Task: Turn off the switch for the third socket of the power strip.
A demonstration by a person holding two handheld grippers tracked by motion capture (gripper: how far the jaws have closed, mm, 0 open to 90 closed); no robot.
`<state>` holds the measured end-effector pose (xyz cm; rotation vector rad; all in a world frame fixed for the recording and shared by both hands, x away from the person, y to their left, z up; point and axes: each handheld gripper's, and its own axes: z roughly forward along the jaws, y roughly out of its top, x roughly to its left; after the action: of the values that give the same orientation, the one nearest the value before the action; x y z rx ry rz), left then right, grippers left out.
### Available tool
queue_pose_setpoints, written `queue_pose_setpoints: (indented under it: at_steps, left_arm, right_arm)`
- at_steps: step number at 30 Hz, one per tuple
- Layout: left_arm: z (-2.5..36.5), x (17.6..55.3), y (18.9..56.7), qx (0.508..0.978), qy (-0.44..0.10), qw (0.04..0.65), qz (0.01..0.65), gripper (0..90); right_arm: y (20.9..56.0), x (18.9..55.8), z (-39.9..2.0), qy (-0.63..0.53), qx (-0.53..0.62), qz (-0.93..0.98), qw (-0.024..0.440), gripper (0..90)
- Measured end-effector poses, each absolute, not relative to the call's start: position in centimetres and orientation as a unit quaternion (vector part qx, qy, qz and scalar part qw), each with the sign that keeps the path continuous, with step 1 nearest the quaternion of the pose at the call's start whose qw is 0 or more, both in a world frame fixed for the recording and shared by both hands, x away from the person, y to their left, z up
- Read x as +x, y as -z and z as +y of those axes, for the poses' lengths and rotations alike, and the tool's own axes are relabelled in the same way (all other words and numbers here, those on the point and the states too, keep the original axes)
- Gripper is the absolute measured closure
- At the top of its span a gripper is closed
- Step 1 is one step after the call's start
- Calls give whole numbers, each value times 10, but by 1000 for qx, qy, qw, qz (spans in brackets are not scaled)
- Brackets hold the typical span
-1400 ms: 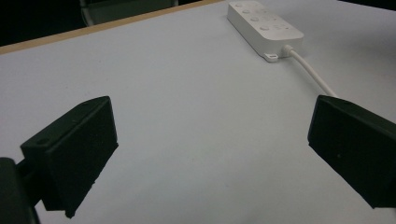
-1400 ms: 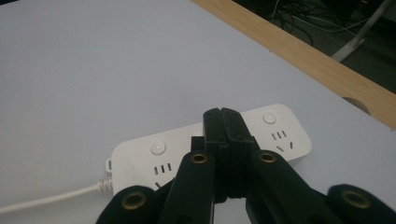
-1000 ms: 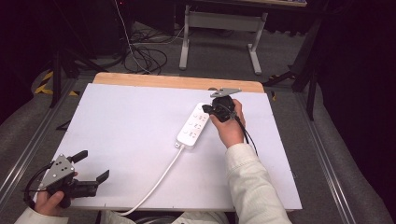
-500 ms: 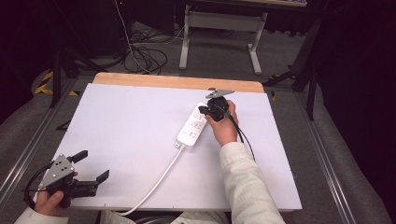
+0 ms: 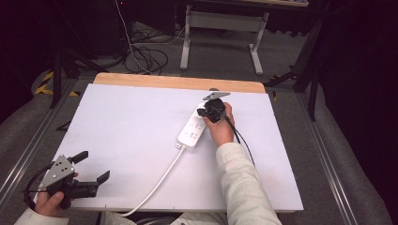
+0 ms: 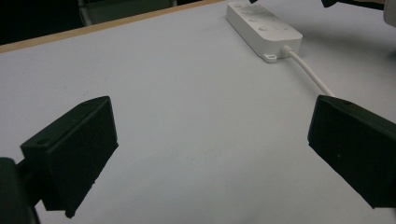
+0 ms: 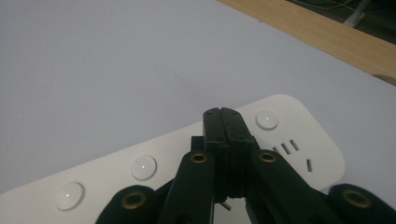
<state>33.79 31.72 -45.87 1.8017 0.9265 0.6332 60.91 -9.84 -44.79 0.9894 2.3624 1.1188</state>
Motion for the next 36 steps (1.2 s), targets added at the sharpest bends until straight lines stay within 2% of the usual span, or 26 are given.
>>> queue_pose_setpoints:
  at_steps: [12, 36]
  left_arm:
    - [317, 338, 459, 742, -260, 488, 380, 21]
    - [317, 338, 458, 743, -261, 487, 377, 21]
  right_arm:
    - [457, 612, -92, -393, 349, 834, 167, 900]
    - [461, 611, -86, -379, 339, 841, 186, 900]
